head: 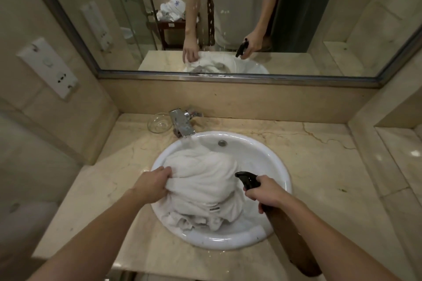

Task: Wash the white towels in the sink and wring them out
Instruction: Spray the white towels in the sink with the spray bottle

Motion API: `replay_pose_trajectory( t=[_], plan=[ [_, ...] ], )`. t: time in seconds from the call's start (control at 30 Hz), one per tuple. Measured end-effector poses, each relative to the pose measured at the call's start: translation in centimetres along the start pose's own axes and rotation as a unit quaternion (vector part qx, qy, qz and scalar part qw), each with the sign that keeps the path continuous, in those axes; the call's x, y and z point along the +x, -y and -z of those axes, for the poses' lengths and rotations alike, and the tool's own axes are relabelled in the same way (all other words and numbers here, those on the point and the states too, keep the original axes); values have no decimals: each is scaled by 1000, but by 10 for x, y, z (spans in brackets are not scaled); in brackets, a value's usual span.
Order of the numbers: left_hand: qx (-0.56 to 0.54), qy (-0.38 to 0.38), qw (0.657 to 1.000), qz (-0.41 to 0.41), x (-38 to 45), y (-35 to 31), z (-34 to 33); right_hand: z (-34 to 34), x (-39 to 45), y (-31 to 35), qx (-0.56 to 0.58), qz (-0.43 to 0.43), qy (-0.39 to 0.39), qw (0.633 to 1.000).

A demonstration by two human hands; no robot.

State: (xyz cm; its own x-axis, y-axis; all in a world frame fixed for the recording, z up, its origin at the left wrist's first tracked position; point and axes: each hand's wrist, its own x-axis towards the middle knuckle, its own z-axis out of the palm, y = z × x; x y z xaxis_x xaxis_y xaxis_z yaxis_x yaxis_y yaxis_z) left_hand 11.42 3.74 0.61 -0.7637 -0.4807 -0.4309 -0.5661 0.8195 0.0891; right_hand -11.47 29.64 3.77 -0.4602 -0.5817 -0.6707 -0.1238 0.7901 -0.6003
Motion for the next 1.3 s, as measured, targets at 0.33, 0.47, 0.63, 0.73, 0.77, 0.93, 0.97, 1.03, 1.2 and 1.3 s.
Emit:
replay_pose_trajectory(
  t=[0.33,0.47,0.63,0.73,0.77,0.93,0.97,1.03,1.2,1.3],
  plan=[
    [-418,-170,888,88,52,-66,-1,26,4,-7,-12,24,-53,998],
    [-429,59,879,201,45,-61,-36,32,14,-1,-6,42,-9,999],
    [-514,12,813,272,50,-94,-48,29,23,23,30,65,31,997],
    [-477,-54,826,296,54,-134,-34,23,23,39,29,77,40,996],
    [-472,-79,828,293,57,-147,-30,22,22,42,23,79,34,996],
    [-507,-113,807,279,64,-157,-15,26,17,43,25,66,14,997],
    [-521,-117,796,283,62,-148,-17,27,16,42,25,61,20,998],
    [-532,-74,782,316,54,-125,-24,26,13,41,13,51,42,998],
    [-431,101,850,285,42,-81,-57,5,9,51,-46,49,67,996],
    [-312,93,907,269,45,-84,-63,-13,15,59,-69,56,65,994]
  ],
)
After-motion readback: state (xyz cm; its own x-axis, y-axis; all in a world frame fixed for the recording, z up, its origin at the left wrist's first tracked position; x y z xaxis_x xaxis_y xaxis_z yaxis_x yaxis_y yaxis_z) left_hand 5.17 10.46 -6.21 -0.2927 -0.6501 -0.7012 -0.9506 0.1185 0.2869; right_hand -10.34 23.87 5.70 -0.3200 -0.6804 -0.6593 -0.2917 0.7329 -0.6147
